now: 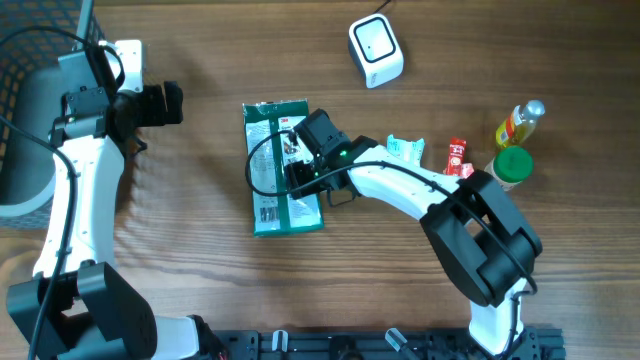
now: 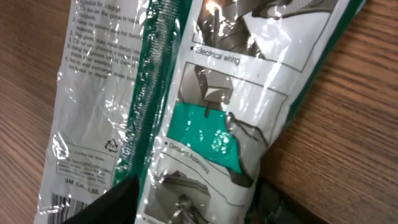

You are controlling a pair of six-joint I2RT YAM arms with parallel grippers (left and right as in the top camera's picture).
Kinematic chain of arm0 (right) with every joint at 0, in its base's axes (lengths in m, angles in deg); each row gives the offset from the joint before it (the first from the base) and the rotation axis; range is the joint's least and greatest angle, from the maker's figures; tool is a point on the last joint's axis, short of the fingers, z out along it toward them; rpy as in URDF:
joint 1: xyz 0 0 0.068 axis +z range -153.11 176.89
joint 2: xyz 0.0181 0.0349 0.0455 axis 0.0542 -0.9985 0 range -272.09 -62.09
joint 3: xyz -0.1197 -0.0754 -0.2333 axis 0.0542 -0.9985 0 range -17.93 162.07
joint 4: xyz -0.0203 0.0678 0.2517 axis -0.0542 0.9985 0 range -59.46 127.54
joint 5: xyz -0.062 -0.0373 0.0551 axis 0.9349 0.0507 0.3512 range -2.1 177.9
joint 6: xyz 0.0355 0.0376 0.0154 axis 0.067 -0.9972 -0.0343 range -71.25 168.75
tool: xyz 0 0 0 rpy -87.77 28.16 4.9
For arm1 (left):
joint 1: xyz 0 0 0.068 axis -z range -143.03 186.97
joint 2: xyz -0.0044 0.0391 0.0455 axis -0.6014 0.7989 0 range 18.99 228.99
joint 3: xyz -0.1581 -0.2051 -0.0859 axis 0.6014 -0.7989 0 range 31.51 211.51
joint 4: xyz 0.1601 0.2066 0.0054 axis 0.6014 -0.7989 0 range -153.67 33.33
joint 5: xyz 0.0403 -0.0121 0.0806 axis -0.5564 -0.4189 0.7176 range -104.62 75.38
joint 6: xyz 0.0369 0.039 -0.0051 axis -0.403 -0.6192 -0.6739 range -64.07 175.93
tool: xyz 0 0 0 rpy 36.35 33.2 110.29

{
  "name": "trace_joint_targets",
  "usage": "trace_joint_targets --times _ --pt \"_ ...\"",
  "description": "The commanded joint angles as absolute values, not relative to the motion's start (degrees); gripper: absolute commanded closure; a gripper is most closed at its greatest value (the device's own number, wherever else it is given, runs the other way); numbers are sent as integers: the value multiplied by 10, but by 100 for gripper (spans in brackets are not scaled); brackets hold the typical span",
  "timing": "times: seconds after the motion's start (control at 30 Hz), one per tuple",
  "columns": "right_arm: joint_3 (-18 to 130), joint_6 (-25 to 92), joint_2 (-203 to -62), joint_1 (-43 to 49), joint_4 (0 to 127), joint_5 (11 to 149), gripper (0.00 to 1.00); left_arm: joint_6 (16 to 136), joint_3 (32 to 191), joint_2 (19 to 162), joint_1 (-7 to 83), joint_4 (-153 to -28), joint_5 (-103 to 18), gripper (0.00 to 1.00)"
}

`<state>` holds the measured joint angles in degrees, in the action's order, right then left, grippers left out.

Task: Scan the item barcode

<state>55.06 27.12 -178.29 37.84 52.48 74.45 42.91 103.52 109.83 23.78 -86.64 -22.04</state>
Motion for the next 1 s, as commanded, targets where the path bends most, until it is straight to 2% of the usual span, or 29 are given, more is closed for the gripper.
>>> trace_joint_targets --times 0.0,0.27,0.3,0.33,0.4,0.5,0.7,0.97 --pt "537 250 -1818 388 524 757 43 422 1043 1091 236 -865 -227 0" --pt "537 166 -1834 395 504 764 45 422 1043 1091 236 -865 -227 0" --pt "537 166 -1834 395 504 769 49 422 1043 1091 236 -865 -227 0" --pt "537 166 -1834 395 508 782 55 422 1043 1091 236 -865 -227 0" --pt "537 167 -1834 395 512 794 75 422 1043 1091 236 -865 -227 0" --pt "537 179 -1832 393 513 794 95 422 1043 1091 236 -865 -227 0" --pt "537 223 -1777 355 558 789 96 422 1043 1091 236 -865 -227 0" --pt "537 262 -1768 351 605 790 95 422 1043 1091 236 -865 -227 0"
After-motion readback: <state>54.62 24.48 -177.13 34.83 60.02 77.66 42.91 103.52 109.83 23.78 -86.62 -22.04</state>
